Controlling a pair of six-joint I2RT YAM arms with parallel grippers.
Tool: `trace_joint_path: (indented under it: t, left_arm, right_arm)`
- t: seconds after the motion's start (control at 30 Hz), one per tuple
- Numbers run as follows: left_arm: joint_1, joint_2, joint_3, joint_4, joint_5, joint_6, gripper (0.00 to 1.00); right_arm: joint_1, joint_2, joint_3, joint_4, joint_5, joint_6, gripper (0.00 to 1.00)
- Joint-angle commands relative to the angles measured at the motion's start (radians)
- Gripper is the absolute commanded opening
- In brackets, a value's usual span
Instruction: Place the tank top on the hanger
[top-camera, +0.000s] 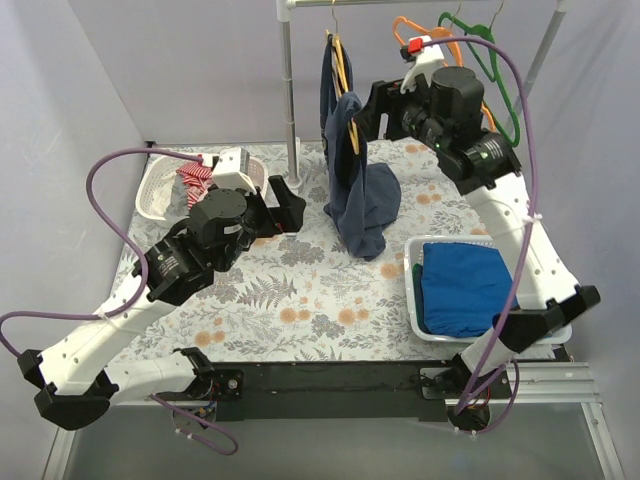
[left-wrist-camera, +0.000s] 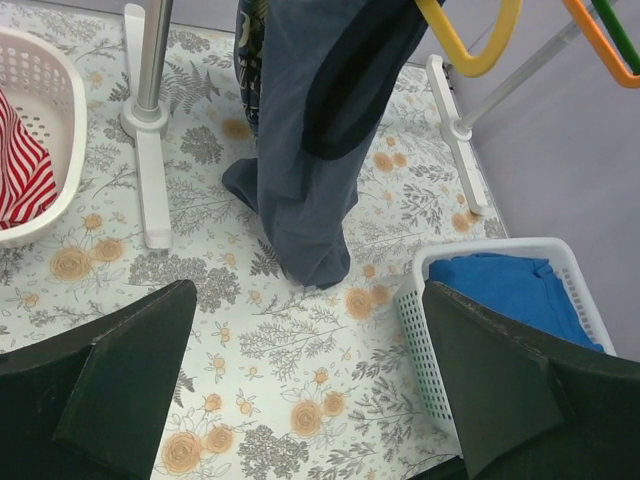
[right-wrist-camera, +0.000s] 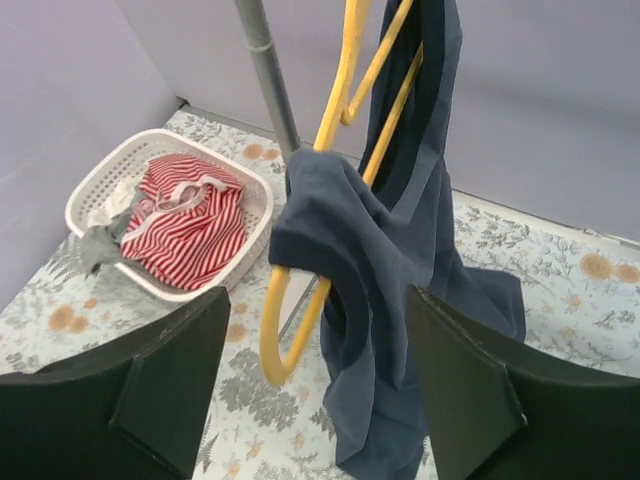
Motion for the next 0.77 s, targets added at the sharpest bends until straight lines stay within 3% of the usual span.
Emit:
trace_joint_path:
  t: [0.0,0.07,0.2,0.33,0.57,0.73]
  left_arm:
    - [-0.001,0.015,-0.021,0.005,0.027,-0.028,0.98]
    - [-0.001,0.019,-0.046,0.022,0.064,-0.032,0.98]
    - [0.001,0.062,-0.095,0.033,0.127,-0.063,0.98]
    - [-0.001,0.076,-0.167,0.036,0.136,-0.126,0.98]
    - [-0.001,0.030,-0.301,0.134,0.119,-0.186,0.98]
    - [-0.001,0.055,-0.301,0.148,0.118,-0.172,0.98]
  right_arm:
    - [-0.006,-0.179,-0.181,0.066,-0.069,0.066,0.82]
    - [-0.004,-0.308,-0.301,0.133,-0.104,0.110,0.83]
    - [-0.006,-0.540,-0.692,0.228,-0.118,0.205,0.89]
    - [-0.006,-0.735,-0.919,0.247,-0.106,0.276,0.94]
    - [-0.006,-0.953,-1.134,0.146,-0.038,0.310,0.99]
    - [-0.004,-0.976,-1.197,0.069,0.003,0.311,0.99]
